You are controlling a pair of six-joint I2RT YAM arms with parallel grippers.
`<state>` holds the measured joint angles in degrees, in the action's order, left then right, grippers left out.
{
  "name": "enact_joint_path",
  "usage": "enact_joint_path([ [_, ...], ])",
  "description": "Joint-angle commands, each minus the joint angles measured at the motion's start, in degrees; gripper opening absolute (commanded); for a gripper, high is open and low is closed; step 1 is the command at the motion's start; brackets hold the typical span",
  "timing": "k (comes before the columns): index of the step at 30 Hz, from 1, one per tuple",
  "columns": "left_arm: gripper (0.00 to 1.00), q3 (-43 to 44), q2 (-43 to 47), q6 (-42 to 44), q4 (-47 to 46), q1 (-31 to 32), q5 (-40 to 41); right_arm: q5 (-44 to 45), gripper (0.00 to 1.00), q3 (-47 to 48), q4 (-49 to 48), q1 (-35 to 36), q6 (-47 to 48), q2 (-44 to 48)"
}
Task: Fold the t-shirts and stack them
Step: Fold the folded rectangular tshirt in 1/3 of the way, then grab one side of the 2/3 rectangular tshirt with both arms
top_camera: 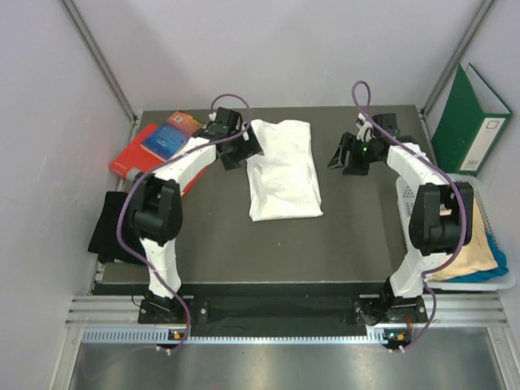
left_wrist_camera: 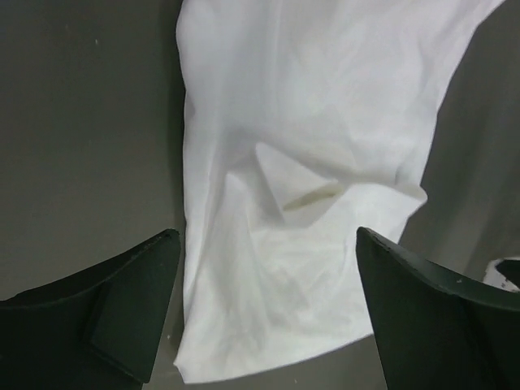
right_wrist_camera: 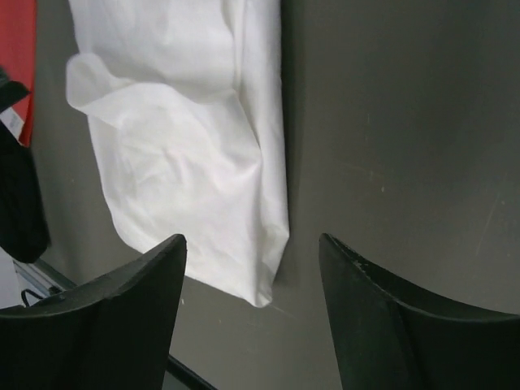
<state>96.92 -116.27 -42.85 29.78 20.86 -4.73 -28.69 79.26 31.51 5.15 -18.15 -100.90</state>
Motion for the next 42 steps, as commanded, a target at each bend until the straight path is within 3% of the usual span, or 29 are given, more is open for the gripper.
enact_joint_path([
  [1,0.91,-11.5,11.6,-0.9,-1.2,0.2,-3.4,-6.5,0.67,-5.5,3.4,0.6,3.4,-1.2],
  [3,0.79,-16.8,14.5,-3.6,-2.2,0.4,-5.6,-8.5,0.67,-7.9,3.6,0.7,3.1,-1.9],
  [4,0.77,-22.5,15.4,-4.3,-4.7,0.7,-6.9,-9.0,0.67,-10.4,3.2,0.7,2.9,-1.8],
  [8,0.71,-31.3,18.3,-7.8,-8.2,2.8,-7.9,-11.1,0.67,-15.5,0.0,1.4,1.1,-1.6],
  [18,0.68,-33.6,9.9,-8.6,-9.8,9.1,-9.0,-10.7,0.62,-19.5,-7.6,8.5,-3.2,-5.9],
  [19,0.63,-33.3,8.9,-8.6,-10.1,9.6,-9.2,-10.5,0.58,-20.2,-10.8,9.7,-4.2,-6.2],
  [22,0.31,-32.0,6.0,-8.5,-10.5,10.2,-9.6,-10.3,0.31,-20.7,-15.4,11.8,-7.2,-7.6],
  [23,0.06,-31.6,5.2,-8.5,-10.3,10.3,-9.5,-9.6,0.11,-20.6,-15.7,12.3,-7.9,-7.6],
  [24,0.00,-31.4,4.9,-8.4,-9.1,10.3,-8.9,-9.1,0.05,-20.6,-15.9,12.6,-8.3,-7.2],
  [26,0.00,-30.2,5.1,-7.5,-6.9,10.3,-7.7,-6.7,0.00,-20.0,-13.3,13.4,-7.0,-5.5],
  [33,0.00,-33.8,11.6,-5.8,1.6,10.4,-7.2,-2.9,0.00,-21.3,-1.4,13.7,-0.5,1.6],
  [42,0.00,-37.4,26.8,-7.9,16.6,17.4,-8.9,-4.7,0.00,-22.6,14.8,15.7,5.1,12.3],
])
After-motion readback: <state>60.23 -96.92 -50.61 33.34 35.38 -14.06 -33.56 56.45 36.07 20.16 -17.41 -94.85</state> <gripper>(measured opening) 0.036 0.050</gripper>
